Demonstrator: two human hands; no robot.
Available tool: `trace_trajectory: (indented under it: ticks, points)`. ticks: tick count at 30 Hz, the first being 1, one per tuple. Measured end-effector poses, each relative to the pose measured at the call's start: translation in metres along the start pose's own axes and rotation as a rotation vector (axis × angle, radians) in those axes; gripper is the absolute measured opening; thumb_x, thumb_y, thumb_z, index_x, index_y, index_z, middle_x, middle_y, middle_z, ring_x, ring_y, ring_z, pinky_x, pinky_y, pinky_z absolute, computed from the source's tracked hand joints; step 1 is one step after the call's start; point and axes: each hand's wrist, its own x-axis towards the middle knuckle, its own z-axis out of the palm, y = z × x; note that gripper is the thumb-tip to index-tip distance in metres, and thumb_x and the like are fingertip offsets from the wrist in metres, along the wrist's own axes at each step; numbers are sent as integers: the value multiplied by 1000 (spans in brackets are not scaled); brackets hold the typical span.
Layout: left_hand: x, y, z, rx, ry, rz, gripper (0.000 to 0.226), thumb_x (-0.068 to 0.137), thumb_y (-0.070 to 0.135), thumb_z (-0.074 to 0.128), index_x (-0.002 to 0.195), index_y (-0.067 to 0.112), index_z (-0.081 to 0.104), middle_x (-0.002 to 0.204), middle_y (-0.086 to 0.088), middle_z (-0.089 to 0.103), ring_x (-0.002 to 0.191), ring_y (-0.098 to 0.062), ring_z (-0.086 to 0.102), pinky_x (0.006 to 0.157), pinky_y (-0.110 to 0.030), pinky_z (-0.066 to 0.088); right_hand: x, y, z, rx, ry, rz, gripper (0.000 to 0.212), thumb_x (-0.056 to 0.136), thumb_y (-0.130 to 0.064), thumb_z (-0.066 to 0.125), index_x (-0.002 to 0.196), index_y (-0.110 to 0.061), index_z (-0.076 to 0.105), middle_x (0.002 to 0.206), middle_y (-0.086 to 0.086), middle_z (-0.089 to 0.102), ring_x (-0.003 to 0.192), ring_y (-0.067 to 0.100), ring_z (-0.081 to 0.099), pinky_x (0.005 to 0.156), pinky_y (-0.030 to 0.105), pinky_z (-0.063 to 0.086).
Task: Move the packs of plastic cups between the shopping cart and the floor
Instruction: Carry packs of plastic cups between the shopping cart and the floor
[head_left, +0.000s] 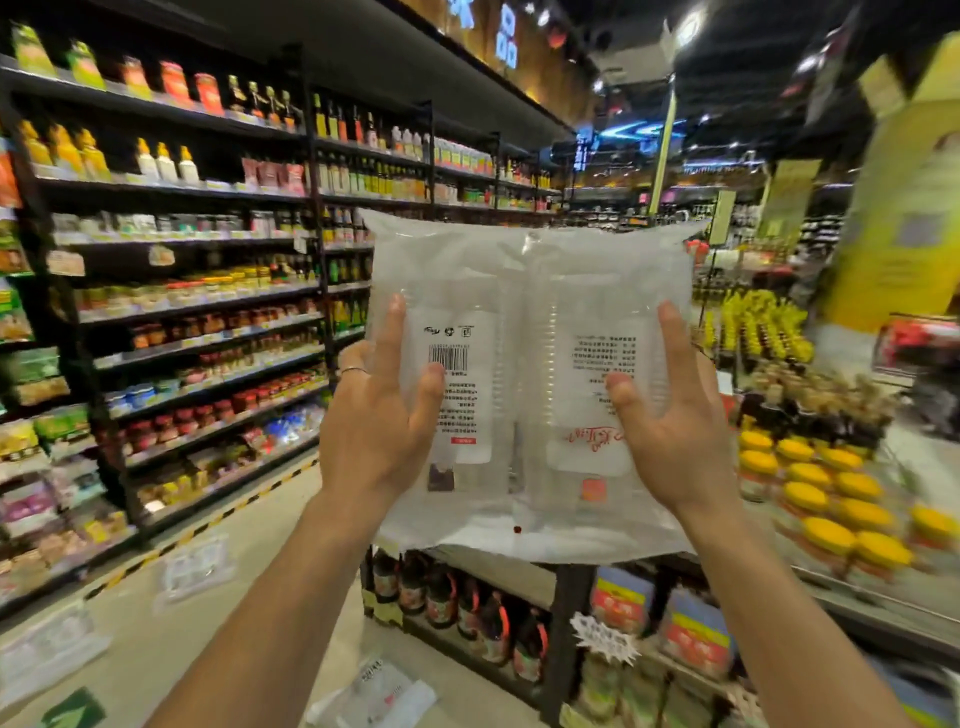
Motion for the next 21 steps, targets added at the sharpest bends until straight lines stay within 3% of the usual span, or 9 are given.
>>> trace_trajectory:
  ticks: [3, 5, 9, 10, 13, 17, 21]
  points:
    - [30, 3, 44, -49, -32, 20, 67, 94, 61, 23, 153, 44, -1, 142, -24, 40, 110, -38, 53, 72, -39, 42, 21, 26, -2, -76, 49, 31, 68, 96, -42, 53, 151, -47, 13, 151, 2, 31, 133, 19, 36, 92, 30, 32]
    - [50, 6, 73, -95, -53, 23, 65, 97, 61, 25, 153, 44, -2, 148, -21, 34, 115, -39, 51, 76, -41, 41, 34, 41, -3, -113, 88, 38, 68, 97, -41, 53, 152, -44, 14, 152, 1, 31, 132, 17, 36, 93, 29, 32]
    - [83, 16, 127, -209, -82, 128, 66, 96, 59, 28, 153, 44, -2, 147, -17, 38, 122, -35, 45, 79, -41, 39, 55, 67, -10, -215, 179, 59, 67, 97, -40, 53, 152, -43, 15, 146, -3, 34, 108, -10, 29, 85, 16, 32]
    - [91, 21, 140, -250, -91, 145, 66, 95, 57, 28, 153, 44, -1, 146, -17, 40, 122, -35, 45, 81, -43, 42, 58, 73, -14, -229, 209, 70, 67, 97, -41, 53, 152, -45, 14, 144, -4, 35, 107, -10, 29, 83, 13, 33]
    - [107, 46, 179, -345, -100, 188, 66, 94, 54, 32, 154, 42, 7, 147, -16, 39, 122, -36, 46, 84, -46, 44, 61, 91, -30, -281, 303, 97, 66, 95, -46, 51, 148, -53, 12, 144, 1, 37, 114, 0, 38, 88, 26, 37]
    - [111, 99, 223, -513, -150, 289, 65, 94, 51, 34, 155, 38, 13, 154, -15, 34, 131, -35, 40, 88, -47, 43, 55, 114, -74, -427, 423, 153, 66, 92, -50, 46, 149, -52, 12, 145, 1, 37, 107, -5, 37, 84, 25, 36]
    - [102, 165, 261, -609, -241, 394, 65, 95, 51, 35, 154, 40, 12, 142, -22, 45, 119, -41, 49, 82, -48, 45, 41, 132, -132, -565, 529, 214, 65, 91, -51, 45, 149, -52, 14, 144, 2, 38, 110, -1, 39, 81, 24, 44]
